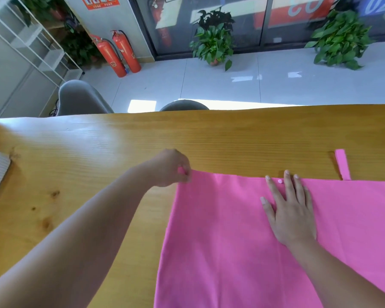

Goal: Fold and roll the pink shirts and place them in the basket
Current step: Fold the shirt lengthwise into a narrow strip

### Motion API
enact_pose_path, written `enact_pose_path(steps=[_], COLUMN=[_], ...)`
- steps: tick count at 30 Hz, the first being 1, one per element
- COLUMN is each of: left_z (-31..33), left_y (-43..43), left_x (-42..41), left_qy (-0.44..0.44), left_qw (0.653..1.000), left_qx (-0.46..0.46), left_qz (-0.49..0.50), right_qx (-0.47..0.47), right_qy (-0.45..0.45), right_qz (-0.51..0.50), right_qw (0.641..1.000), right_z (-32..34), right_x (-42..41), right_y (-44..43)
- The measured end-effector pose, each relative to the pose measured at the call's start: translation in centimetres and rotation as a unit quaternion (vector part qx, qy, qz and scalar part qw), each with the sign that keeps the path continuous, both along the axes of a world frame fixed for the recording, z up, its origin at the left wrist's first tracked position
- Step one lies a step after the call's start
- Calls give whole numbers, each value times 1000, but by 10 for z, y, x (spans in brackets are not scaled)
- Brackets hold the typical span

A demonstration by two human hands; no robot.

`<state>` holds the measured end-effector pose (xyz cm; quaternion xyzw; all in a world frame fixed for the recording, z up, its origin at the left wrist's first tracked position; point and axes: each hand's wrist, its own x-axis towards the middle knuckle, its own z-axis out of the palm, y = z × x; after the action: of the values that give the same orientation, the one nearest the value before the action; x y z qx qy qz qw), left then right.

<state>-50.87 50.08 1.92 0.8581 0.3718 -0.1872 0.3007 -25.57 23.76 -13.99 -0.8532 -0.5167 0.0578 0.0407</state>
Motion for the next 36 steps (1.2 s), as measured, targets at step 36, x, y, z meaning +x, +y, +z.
enact_pose_path(steps=[36], left_z=[-153], left_y=[-109], left_x=[-41], left_qy=[-100], left_qw=[962], left_qx=[229], left_qz=[109], right_qx=[-34], right_qy=[-17], right_qz=[-15], right_qw=[999], right_z=[-4], right_x=[1], right_y=[5])
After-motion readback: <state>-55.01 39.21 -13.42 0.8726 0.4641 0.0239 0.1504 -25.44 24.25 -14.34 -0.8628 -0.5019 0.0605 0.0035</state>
